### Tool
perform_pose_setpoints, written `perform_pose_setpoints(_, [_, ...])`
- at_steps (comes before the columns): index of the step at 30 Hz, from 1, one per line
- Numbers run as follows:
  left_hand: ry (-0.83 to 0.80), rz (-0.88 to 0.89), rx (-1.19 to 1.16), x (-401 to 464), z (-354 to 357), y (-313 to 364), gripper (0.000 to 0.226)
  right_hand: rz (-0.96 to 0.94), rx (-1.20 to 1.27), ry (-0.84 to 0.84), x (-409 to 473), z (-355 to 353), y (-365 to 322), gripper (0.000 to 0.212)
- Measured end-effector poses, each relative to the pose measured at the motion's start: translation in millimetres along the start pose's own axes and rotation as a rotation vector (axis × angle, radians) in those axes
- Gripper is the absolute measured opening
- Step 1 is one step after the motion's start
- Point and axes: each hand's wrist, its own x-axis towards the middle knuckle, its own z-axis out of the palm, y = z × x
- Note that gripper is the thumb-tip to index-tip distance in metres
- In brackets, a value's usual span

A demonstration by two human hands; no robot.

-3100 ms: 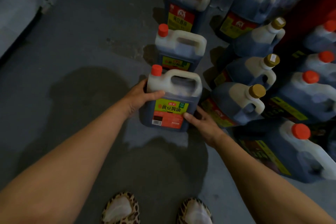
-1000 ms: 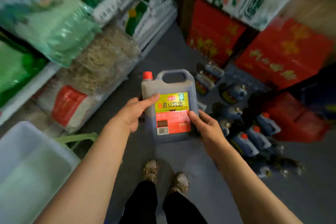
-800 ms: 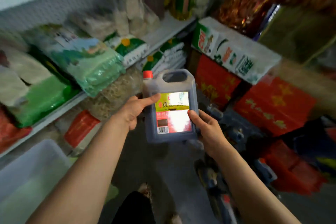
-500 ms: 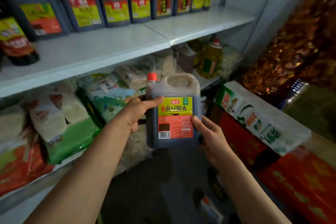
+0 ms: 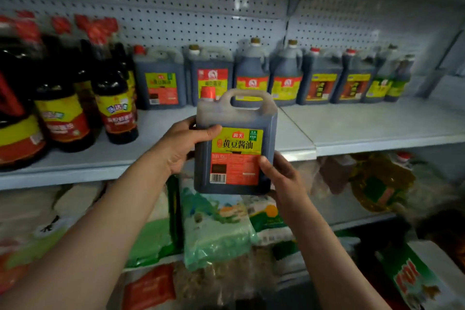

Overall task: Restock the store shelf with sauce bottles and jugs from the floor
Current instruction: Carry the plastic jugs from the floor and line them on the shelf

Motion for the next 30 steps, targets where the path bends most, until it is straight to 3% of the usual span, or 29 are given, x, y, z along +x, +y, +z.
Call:
perform_pose_setpoints(4, [0.118,0.071,-0.035,31,-27,11,0.031,-0.054,-0.007,-0.182,75,18,-3,0.042])
perform_pose_setpoints(8, [0.204,0.132,-0.037,55,-55,6,0.062,-0.085,-0.026,-0.336,135,40,8,0.050])
perform_pose_setpoints(11, [0.247,0.143,-0.029,67,-74,0,0.066,-0.053,-0.009,-0.424,165,57,26,0.058])
perform_pose_setpoints(17, [0.307,0.135,0.006,101,-107,-9,0.069,-0.063,-0.058,-0.465,218,85,41,0.067])
perform_pose_setpoints(21, [0.420,0.168,0.067,127,-123,-17,0.079,-0.088,-0.107,-0.428,254,107,56,0.062])
perform_pose_setpoints(26, [0.651,0.202,0.218,156,-126,-31,0.062,-0.116,-0.144,-0.428,290,127,66,0.068])
perform_pose_setpoints(30, [0.729,0.158,0.294,174,-128,-33,0.060,-0.102,-0.151,-0.434,309,140,73,0.073])
